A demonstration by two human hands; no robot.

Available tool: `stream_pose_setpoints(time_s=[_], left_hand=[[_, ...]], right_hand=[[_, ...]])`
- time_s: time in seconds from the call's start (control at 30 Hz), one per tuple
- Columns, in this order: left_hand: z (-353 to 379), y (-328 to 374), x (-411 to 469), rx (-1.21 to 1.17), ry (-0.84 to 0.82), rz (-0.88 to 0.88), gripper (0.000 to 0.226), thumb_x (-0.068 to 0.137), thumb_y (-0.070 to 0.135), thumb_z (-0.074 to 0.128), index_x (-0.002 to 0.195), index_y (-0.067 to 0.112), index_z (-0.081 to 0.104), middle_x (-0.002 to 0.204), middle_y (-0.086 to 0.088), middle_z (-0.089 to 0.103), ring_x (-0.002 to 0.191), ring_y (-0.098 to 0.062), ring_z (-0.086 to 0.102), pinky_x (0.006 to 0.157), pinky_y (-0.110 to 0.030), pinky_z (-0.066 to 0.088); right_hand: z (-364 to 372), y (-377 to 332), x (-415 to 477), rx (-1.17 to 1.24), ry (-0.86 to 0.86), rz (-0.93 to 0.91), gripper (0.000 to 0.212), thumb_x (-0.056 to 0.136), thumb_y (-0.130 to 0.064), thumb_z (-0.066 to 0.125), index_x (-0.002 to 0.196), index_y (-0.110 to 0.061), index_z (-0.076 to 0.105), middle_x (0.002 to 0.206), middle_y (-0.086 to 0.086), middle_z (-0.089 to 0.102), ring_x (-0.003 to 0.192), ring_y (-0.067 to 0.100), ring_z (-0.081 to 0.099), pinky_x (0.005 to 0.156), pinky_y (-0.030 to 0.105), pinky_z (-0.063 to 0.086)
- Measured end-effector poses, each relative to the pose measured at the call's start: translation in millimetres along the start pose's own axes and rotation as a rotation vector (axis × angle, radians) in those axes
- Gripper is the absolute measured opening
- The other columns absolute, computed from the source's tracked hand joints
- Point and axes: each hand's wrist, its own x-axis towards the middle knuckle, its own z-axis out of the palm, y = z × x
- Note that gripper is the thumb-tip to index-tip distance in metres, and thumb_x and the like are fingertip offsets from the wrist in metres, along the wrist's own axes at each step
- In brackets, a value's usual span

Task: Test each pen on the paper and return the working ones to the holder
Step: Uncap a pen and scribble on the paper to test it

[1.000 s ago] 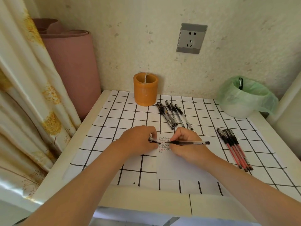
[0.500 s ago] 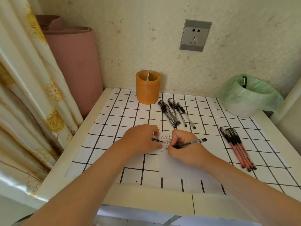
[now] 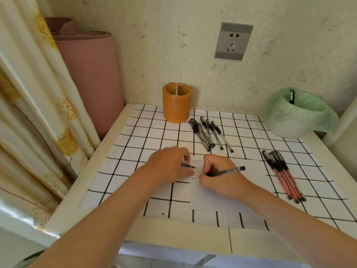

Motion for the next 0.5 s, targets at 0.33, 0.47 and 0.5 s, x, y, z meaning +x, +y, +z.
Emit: stream_pose_setpoints(time_s=[0.33,0.47,0.5], left_hand=[[-2.3,1.3,2.0,0.011,-0.017,0.002,0.033,0.082,0.053,0.067,0.107,0.034,0.055,0.112,0.010,0.060,0.095,-0.012,0.055,0.065,-0.024,0.037],[-3.0,2.0,3.3,0.009,-0.028,-0.009,0.032,0.082,0.053,0.067,0.105,0.035,0.054,0.110,0.011,0.060,0.093,-0.012,0.055,0.063,-0.024,0.036],[-3.1,1.7,3.1,0.008,-0.030,-0.009,0.032,0.082,0.053,0.068,0.105,0.035,0.054,0.110,0.011,0.060,0.093,-0.012,0.055,0.062,-0.024,0.036]], right_hand=[[-0.6,2.7,0.9,-0.013,-0.015,-0.020,0.017,0.071,-0.005,0.066,0.067,-0.016,0.053,0.063,0.002,0.056,0.057,0.013,0.049,0.048,0.031,0.037],[-0.1,3.5,0.3,0.039,-0.004,-0.016,0.017,0.072,-0.006,0.066,0.066,-0.015,0.052,0.063,0.006,0.056,0.056,0.017,0.048,0.047,0.034,0.037],[0.4,3.6,0.6,0.017,0.000,-0.018,0.018,0.072,-0.006,0.066,0.066,-0.016,0.052,0.063,0.004,0.056,0.056,0.016,0.049,0.048,0.034,0.037]])
